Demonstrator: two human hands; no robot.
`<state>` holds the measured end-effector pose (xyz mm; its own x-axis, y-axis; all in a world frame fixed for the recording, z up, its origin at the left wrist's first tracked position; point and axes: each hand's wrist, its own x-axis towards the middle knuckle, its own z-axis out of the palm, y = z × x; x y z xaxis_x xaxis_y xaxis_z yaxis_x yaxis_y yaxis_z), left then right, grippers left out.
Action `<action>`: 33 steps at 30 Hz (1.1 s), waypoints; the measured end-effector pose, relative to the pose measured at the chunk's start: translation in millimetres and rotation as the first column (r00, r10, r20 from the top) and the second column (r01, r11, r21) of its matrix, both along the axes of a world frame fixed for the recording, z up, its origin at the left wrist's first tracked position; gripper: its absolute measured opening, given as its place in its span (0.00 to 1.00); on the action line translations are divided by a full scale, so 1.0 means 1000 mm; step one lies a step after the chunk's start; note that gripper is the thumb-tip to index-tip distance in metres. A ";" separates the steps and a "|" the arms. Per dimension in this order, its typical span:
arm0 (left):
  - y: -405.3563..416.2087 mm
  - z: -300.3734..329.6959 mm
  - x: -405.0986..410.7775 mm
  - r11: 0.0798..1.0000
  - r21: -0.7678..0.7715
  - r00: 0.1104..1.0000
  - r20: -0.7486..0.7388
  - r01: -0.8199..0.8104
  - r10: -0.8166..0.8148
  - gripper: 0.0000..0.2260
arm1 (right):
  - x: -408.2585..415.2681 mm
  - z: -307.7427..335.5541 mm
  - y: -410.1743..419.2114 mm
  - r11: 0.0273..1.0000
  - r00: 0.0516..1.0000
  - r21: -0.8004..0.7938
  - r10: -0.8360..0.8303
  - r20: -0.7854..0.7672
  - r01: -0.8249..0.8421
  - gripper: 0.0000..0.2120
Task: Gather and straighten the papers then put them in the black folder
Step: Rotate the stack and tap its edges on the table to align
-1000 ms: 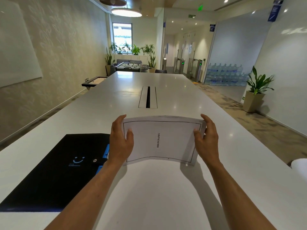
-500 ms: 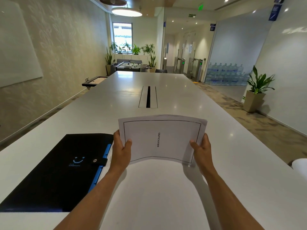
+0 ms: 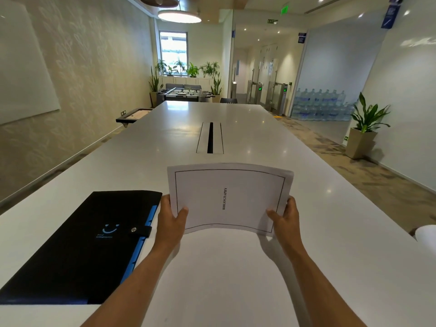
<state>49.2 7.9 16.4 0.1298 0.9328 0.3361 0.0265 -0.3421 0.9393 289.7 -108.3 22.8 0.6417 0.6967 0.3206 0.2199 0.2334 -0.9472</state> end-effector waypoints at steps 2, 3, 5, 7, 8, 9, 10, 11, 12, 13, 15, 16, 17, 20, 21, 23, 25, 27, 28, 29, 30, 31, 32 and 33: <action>0.000 -0.005 0.000 1.000 -0.024 1.000 -0.007 0.010 -0.010 0.17 | -0.001 -0.005 0.000 1.000 1.000 -0.017 0.000 -0.010 -0.001 0.17; 0.001 -0.005 0.000 1.000 -0.028 1.000 -0.017 0.008 -0.008 0.17 | -0.001 -0.005 0.000 1.000 1.000 -0.024 0.001 -0.011 -0.001 0.16; 0.003 -0.003 0.001 1.000 -0.021 0.999 -0.034 -0.006 0.005 0.16 | -0.001 -0.002 0.002 0.999 1.000 -0.042 0.001 -0.004 -0.001 0.15; 0.005 0.001 0.001 1.000 0.012 0.999 -0.046 -0.014 0.015 0.15 | 0.001 0.002 0.004 0.999 1.000 -0.047 -0.004 0.017 0.005 0.14; 0.006 0.004 0.001 0.999 0.034 0.999 -0.048 -0.016 0.018 0.15 | 0.001 0.004 0.004 0.999 1.000 -0.040 -0.008 0.025 0.009 0.14; 0.007 0.007 0.001 0.998 0.054 0.999 -0.047 -0.017 0.020 0.14 | 0.001 0.007 0.004 1.000 0.999 -0.025 -0.012 0.030 0.012 0.14; 0.008 0.009 0.002 0.997 0.068 0.999 -0.045 -0.018 0.021 0.15 | 0.002 0.009 0.003 1.000 0.999 -0.009 -0.018 0.035 0.018 0.14; 0.009 0.009 0.002 0.997 0.073 0.999 -0.046 -0.023 0.026 0.15 | 0.002 0.010 0.002 1.000 0.999 0.001 -0.020 0.036 0.020 0.15; 0.009 0.007 0.003 0.997 0.067 0.998 -0.048 -0.025 0.028 0.15 | 0.001 0.009 0.001 1.000 0.999 -0.002 -0.017 0.034 0.017 0.15; 0.009 0.003 0.003 0.998 0.051 0.999 -0.048 -0.022 0.024 0.16 | 0.001 0.006 0.001 1.000 1.000 -0.015 -0.009 0.026 0.009 0.15; 0.007 -0.010 0.002 1.000 -0.011 1.000 -0.023 0.004 -0.004 0.16 | 0.000 -0.003 -0.001 0.998 1.000 -0.059 0.004 0.005 -0.004 0.14; 0.005 -0.015 0.001 0.998 -0.050 1.000 0.007 0.030 -0.030 0.16 | 0.000 -0.007 -0.001 0.997 1.000 -0.075 0.003 -0.003 -0.003 0.13; 0.004 -0.018 0.001 0.996 -0.076 0.998 0.034 0.055 -0.053 0.16 | 0.000 -0.008 -0.002 0.997 1.000 -0.083 -0.004 -0.007 0.004 0.13; 0.004 -0.016 0.002 0.993 -0.102 0.998 0.037 0.053 -0.050 0.15 | 0.000 -0.005 -0.002 0.993 1.000 -0.118 -0.019 0.015 0.021 0.12; 0.006 -0.014 0.001 0.996 -0.086 1.000 0.002 0.031 -0.031 0.15 | 0.000 -0.002 -0.003 0.991 0.999 -0.129 -0.020 0.026 0.023 0.11; 0.012 -0.006 -0.004 1.000 -0.024 0.996 -0.085 0.001 -0.003 0.14 | 0.001 0.002 -0.003 0.990 0.999 -0.135 -0.019 0.036 0.024 0.10; 0.019 0.007 -0.009 0.999 0.010 0.992 -0.120 0.031 -0.029 0.13 | 0.002 0.008 -0.004 0.992 1.000 -0.124 -0.029 0.007 0.029 0.11; 0.022 0.025 -0.013 0.995 -0.033 0.992 -0.083 0.095 -0.098 0.13 | 0.003 0.014 -0.005 0.994 0.997 -0.099 -0.042 -0.068 0.035 0.12; 0.022 0.035 -0.015 0.987 -0.077 0.989 -0.027 0.143 -0.145 0.13 | 0.004 0.016 -0.005 0.995 0.993 -0.093 -0.047 -0.111 0.036 0.13; 0.022 0.044 -0.018 0.973 -0.114 0.979 0.048 0.201 -0.197 0.13 | 0.004 0.017 -0.005 0.995 0.987 -0.095 -0.049 -0.152 0.035 0.14; 0.021 0.052 -0.022 0.955 -0.142 0.962 0.125 0.260 -0.243 0.12 | 0.004 0.017 -0.005 0.995 0.979 -0.096 -0.049 -0.196 0.031 0.15; 0.019 0.058 -0.025 0.934 -0.156 0.937 0.194 0.321 -0.290 0.12 | 0.004 0.017 -0.005 0.995 0.968 -0.093 -0.046 -0.246 0.024 0.15; 0.017 0.061 -0.027 0.915 -0.169 0.914 0.251 0.366 -0.319 0.12 | 0.003 0.017 -0.004 0.996 0.952 -0.088 -0.042 -0.304 0.016 0.15; 0.013 0.061 -0.026 0.893 -0.184 0.884 0.320 0.410 -0.340 0.10 | 0.002 0.015 -0.003 0.997 0.930 -0.079 -0.042 -0.366 0.013 0.15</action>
